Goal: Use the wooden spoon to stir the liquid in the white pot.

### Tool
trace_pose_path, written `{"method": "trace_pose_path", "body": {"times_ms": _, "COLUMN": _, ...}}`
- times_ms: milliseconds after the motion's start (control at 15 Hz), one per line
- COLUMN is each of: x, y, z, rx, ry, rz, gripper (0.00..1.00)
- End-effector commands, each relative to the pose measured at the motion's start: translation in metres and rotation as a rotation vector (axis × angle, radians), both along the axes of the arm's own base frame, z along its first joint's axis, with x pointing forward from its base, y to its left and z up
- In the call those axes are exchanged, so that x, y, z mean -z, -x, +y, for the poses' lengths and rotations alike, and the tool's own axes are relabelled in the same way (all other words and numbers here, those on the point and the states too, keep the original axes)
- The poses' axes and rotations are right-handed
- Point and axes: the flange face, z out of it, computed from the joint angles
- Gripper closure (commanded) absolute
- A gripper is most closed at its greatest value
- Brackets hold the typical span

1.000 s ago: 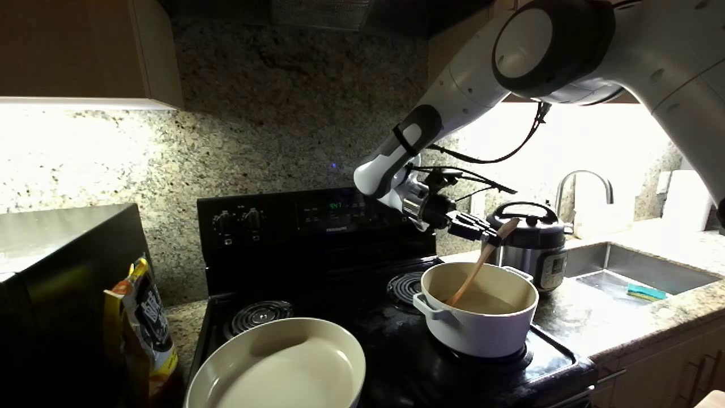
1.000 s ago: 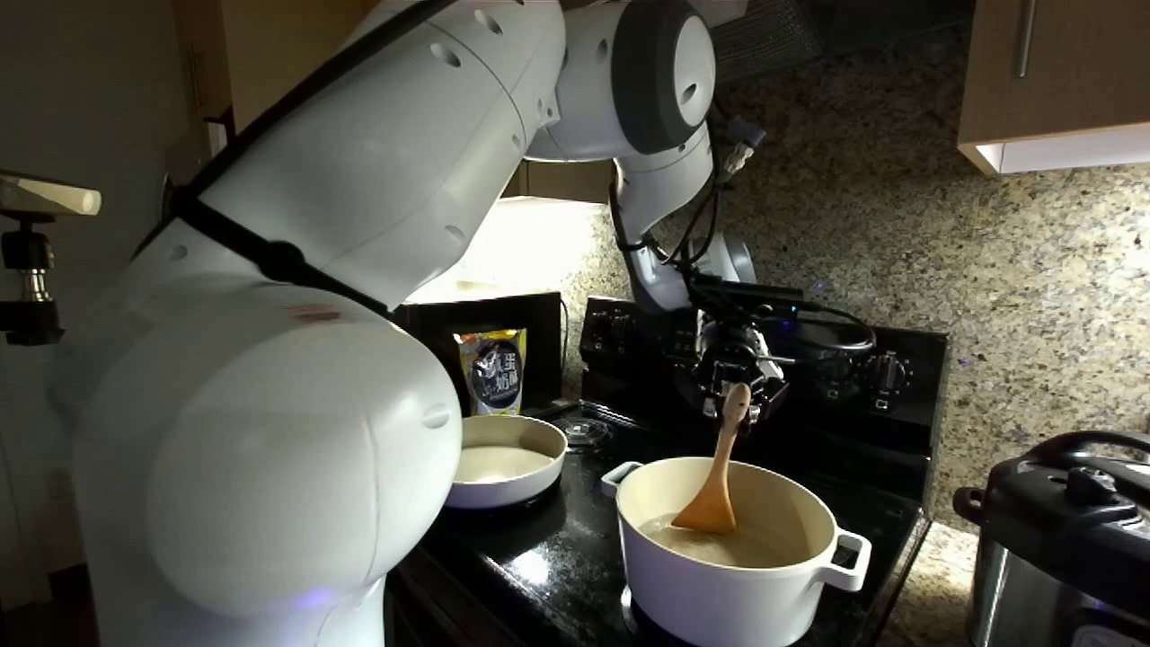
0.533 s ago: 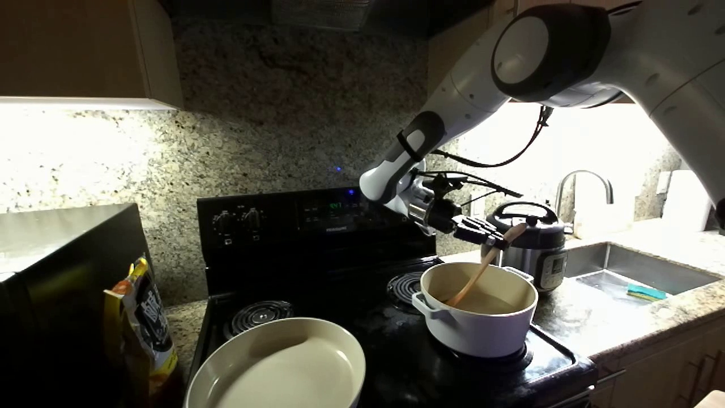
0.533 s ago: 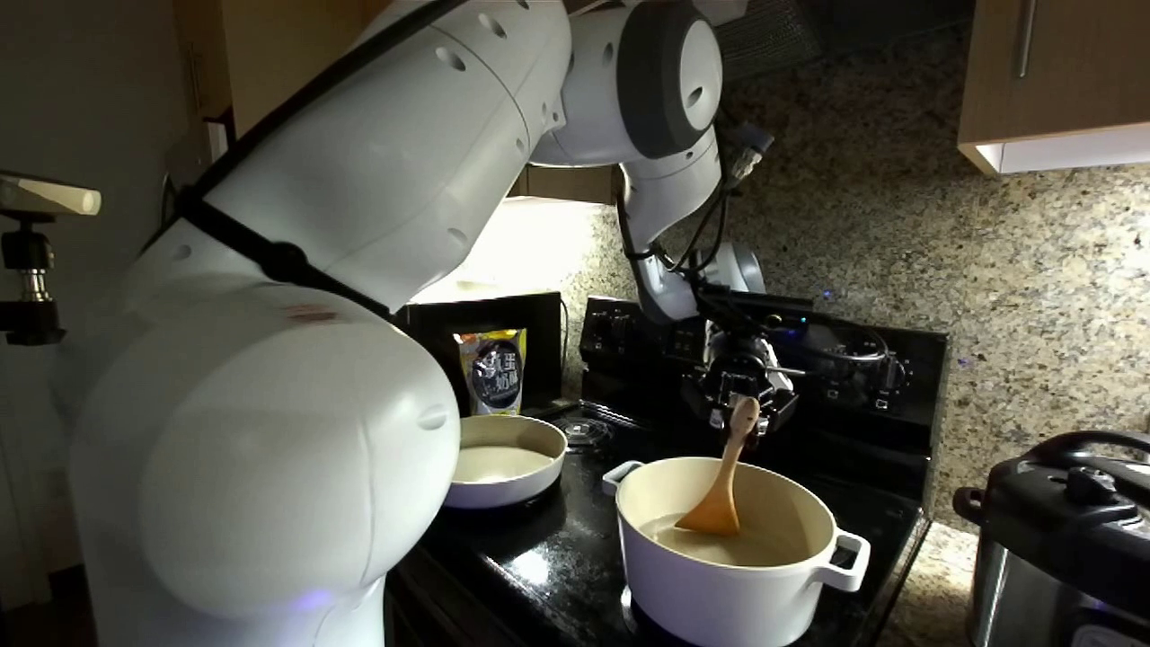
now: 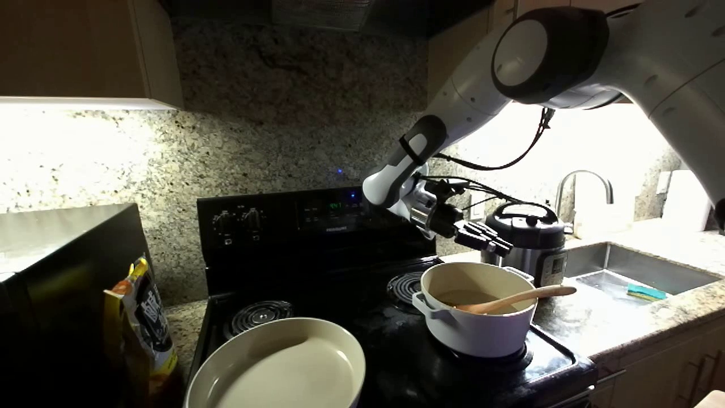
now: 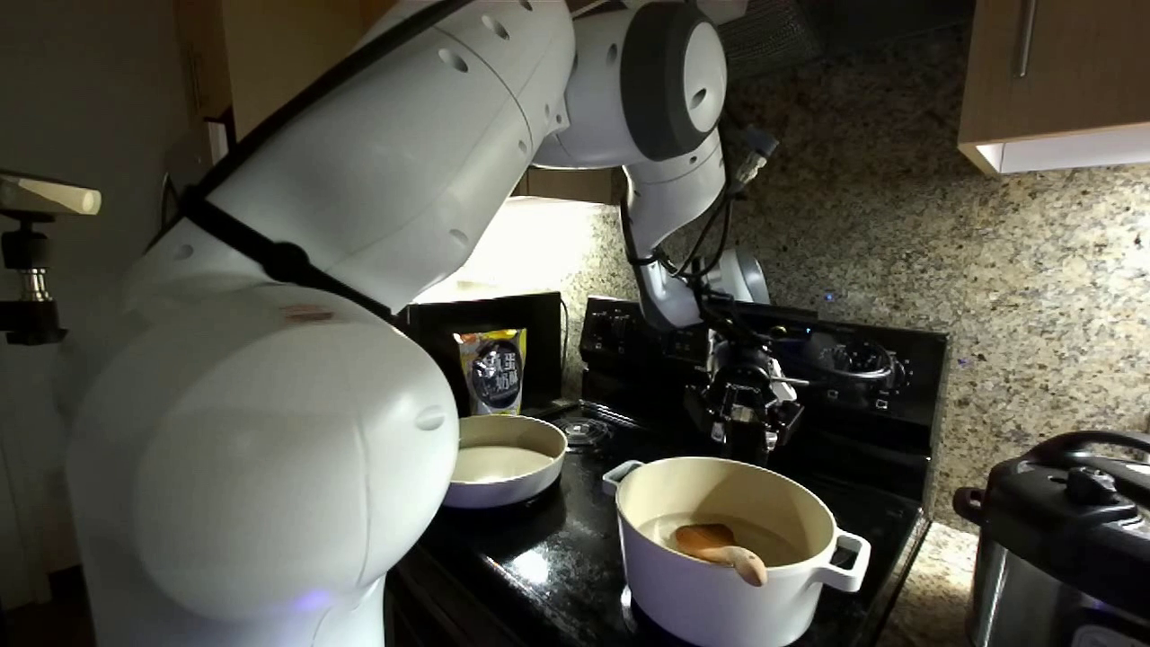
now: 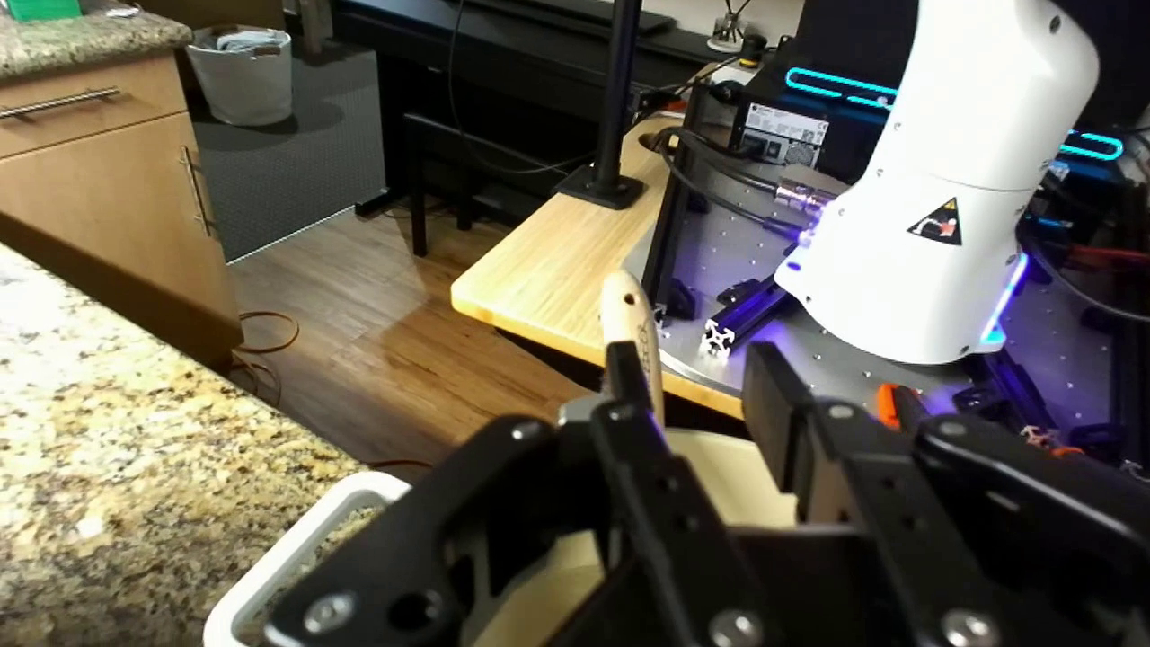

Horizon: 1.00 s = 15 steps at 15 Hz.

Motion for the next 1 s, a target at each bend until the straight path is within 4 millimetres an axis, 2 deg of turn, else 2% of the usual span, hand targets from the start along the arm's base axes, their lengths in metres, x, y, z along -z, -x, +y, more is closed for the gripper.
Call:
{"method": "trace_pose_path", "body": {"times_ms": 0, "x": 0.002, "y": 0.002, "z": -0.004, "rx": -0.018, "ry": -0.013, "rz": -0.024, "gripper": 0.47}}
{"method": "trace_pose_path", "body": {"times_ms": 133, "x": 0.002, "y": 0.001, "z": -0.003, "rx": -0.02, "ry": -0.012, "rz": -0.035, "gripper": 0.41}}
{"method": "trace_pose_path", "body": {"times_ms": 200, "x": 0.0, "y": 0.002, "z": -0.002, "rx": -0.023, "ry": -0.012, "rz": -0.041, "gripper": 0.28}}
{"method": "trace_pose_path", "body": {"times_ms": 267, "x": -0.002, "y": 0.002, "z": 0.001, "rx": -0.032, "ry": -0.016, "rz": -0.049, "gripper": 0.2}}
{"method": "trace_pose_path", "body": {"times_ms": 467, "x": -0.011, "y": 0.005, "z": 0.01, "rx": -0.065, "ry": -0.039, "rz": -0.106, "gripper": 0.03}}
{"method": "trace_pose_path", "body": {"times_ms": 667, "x": -0.025, "y": 0.012, "z": 0.022, "rx": -0.119, "ry": -0.078, "rz": -0.197, "gripper": 0.0}}
{"method": "trace_pose_path", "body": {"times_ms": 933, "x": -0.051, "y": 0.036, "z": 0.04, "rx": -0.183, "ry": -0.124, "rz": -0.357, "gripper": 0.0}}
